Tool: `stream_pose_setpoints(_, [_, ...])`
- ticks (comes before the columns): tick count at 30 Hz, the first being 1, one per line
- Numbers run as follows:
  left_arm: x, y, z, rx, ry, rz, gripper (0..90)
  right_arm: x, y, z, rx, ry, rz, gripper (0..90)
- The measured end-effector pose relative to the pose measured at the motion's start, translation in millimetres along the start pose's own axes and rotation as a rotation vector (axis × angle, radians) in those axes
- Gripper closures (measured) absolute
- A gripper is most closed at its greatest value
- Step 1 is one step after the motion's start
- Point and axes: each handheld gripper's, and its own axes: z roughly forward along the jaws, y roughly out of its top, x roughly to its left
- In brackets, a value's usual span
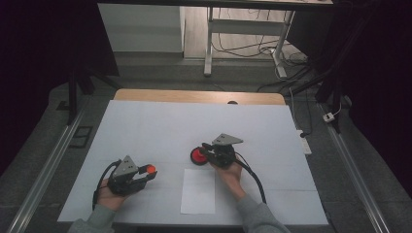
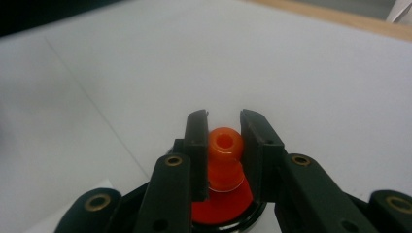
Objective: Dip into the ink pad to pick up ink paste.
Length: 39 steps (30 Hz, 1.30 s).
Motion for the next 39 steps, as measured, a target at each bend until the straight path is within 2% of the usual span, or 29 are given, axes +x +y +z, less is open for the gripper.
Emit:
stream_pose_setpoints(2, [0.5, -0.1, 0.4, 0.0, 0.001, 0.0, 64.7, -2.7, 5.8, -7.1, -0.046, 0.018, 0.028, 72.8])
stream_pose_setpoints(7, [-0.2, 0.2, 0.0, -0.001, 0.0, 0.0, 64.7, 1.4, 12.6, -14.2, -0.065, 0.027, 0.012, 72.8])
stream_pose_setpoints(22, [0.4, -0.2, 0.5, 0.002, -0.001, 0.001, 64.7, 2.9, 3.9, -0.4, 0.021, 0.011, -0.025, 72.8])
stream_pose_setpoints(31, [0.6, -0.4, 1.3, 0.008, -0.004, 0.001, 64.7, 3.8, 1.1, 4.0, 0.035, 0.015, -0.031, 72.8])
stream_pose_setpoints(32, [0.6, -0.4, 1.5, 0.01, -0.004, 0.002, 64.7, 4.1, 0.4, 5.1, 0.052, 0.008, -0.044, 72.8])
stream_pose_setpoints(35, [0.0, -0.4, 1.7, 0.01, -0.005, 0.002, 64.7, 4.9, -0.4, 7.0, 0.05, 0.005, -0.041, 72.9])
stream_pose_setpoints(39, [0.1, -0.3, 1.9, 0.012, -0.006, 0.001, 64.7, 6.6, 0.1, 6.4, 0.063, -0.008, -0.065, 72.9])
